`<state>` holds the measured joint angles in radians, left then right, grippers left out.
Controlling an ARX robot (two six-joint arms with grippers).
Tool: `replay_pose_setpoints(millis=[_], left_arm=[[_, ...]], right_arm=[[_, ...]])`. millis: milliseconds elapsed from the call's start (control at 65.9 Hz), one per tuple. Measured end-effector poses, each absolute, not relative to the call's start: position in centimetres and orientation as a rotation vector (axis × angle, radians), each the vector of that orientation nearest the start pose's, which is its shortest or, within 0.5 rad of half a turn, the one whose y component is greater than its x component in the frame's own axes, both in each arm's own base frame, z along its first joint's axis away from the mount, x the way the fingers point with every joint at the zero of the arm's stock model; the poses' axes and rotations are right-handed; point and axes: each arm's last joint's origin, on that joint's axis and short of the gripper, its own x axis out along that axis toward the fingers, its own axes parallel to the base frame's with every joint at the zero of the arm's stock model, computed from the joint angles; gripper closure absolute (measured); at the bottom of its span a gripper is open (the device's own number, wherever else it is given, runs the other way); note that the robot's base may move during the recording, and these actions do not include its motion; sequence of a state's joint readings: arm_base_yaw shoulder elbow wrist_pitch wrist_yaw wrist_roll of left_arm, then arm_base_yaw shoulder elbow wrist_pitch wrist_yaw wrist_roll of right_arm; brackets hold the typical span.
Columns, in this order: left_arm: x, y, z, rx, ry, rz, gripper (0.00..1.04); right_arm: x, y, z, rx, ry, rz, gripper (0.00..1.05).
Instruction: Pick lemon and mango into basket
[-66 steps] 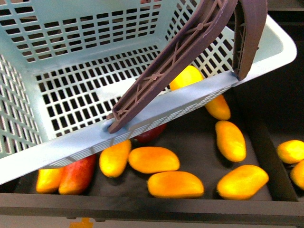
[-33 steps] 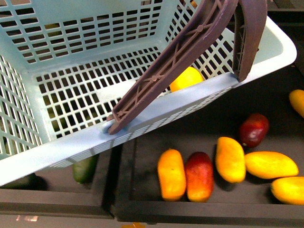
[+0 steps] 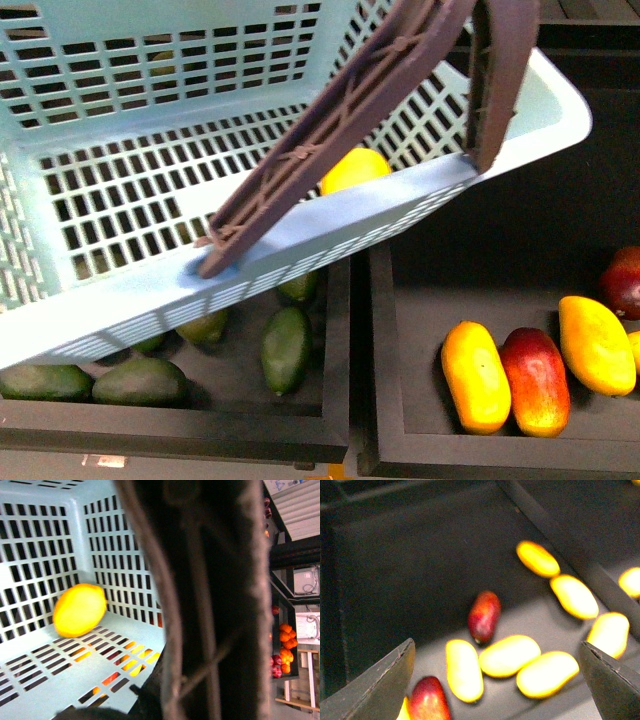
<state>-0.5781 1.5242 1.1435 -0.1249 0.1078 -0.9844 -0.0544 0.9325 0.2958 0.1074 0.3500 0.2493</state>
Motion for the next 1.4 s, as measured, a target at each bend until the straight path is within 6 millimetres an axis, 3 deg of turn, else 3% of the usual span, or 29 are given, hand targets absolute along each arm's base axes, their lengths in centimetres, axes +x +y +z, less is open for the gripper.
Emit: replay_pose_setpoints(millis=[182, 349, 562, 911, 1396], left_arm=[[28.3, -19.1, 28.5, -0.808, 0.788, -0.374, 1.01], [28.4, -19.0, 28.5, -0.810, 0.779, -0.357, 1.01], [28.5, -19.0, 28.5, -0.804, 0.775, -0.355, 1.01], [28.4, -19.0, 28.5, -0.808, 0.782, -0.364, 1.01], [28.4, -19.0, 28.5, -0.808, 0.782, -0.364, 1.01]], right_arm=[[22.8, -4.8, 15.7, 0.288, 0.553, -0.510, 0.09], [27.9, -7.7, 12.0, 0.398, 0.679, -0.547, 0.09], [32.4, -10.6, 7.4, 0.505, 0.765, -0.617, 0.09], [36.1, -11.9, 1.7, 0.599, 0.852, -0.712, 0.09], [40.5, -10.3, -2.4, 0.625, 0.906, -0.717, 0.09]])
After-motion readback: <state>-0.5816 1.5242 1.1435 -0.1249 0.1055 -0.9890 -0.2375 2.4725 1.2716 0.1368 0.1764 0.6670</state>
